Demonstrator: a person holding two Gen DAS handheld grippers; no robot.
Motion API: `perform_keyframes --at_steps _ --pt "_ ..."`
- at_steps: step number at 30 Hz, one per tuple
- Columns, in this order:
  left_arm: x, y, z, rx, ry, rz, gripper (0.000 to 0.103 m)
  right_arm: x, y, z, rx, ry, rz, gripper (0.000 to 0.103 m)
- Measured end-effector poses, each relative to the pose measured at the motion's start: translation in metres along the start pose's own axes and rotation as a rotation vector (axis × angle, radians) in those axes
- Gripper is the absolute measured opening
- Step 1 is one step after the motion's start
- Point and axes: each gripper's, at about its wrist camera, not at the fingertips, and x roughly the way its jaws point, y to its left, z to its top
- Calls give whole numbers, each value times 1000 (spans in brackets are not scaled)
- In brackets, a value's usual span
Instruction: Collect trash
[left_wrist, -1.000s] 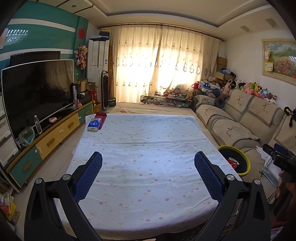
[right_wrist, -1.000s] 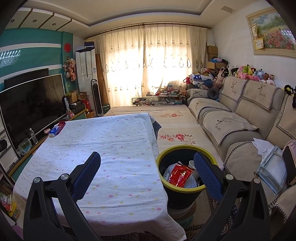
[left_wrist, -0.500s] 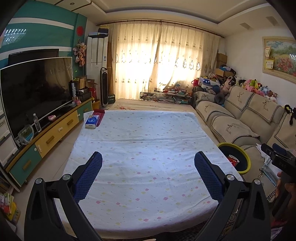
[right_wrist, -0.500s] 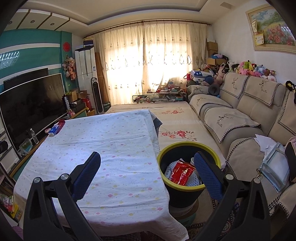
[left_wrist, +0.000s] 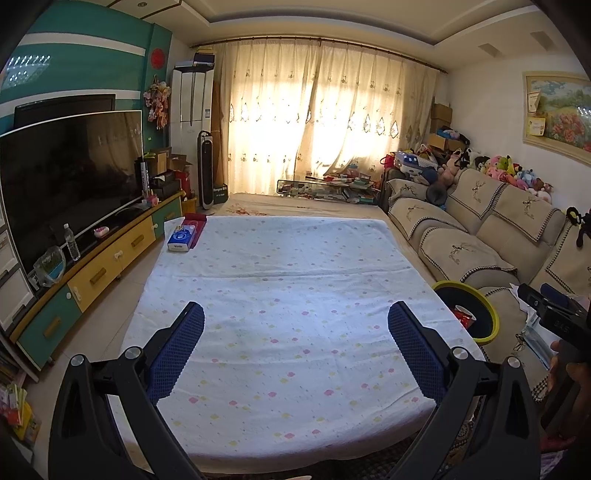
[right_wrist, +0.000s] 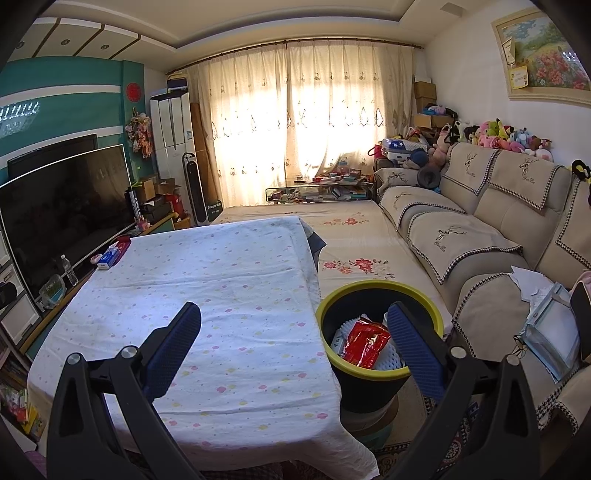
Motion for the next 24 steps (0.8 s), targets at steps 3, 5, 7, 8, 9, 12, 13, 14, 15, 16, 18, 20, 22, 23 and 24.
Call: perform_keyframes --at_steps 3,5,7,8,9,12,13,14,15,16,18,20,22,23,24 --pt "1 0 -2 -1 3 -2 98 0 1 0 1 0 0 96" --pt "2 1 -1 -2 5 -2 98 1 1 -1 1 0 0 96" --pt "3 2 -2 -2 8 -4 98 0 0 0 1 1 0 96" --pt "3 2 -2 -1 9 -4 98 1 0 0 0 1 0 96" --pt "3 2 -3 -1 10 -3 98 1 1 0 0 2 1 96" --pt "4 2 -3 -2 12 -5 98 2 2 -2 1 5 2 96" --pt "5 3 -4 -3 14 -6 98 3 2 -2 1 6 2 96" --pt "4 3 -3 -1 13 -5 98 3 3 -2 1 5 2 96" --pt "5 3 -4 -2 15 -5 98 3 3 -2 2 5 1 96" --pt "5 3 -4 -2 15 -5 98 3 3 -2 2 5 0 96" --pt "6 3 -4 -2 15 -5 98 5 4 -3 3 5 0 96" --pt "6 3 -5 -2 16 -5 98 5 4 -4 4 6 -1 96" --pt "6 3 -5 -1 17 -6 98 5 4 -5 4 6 0 96" --pt "7 2 -6 0 18 -6 98 5 4 -4 4 7 0 96" --pt "8 2 -6 1 20 -5 98 5 5 -5 3 8 1 96"
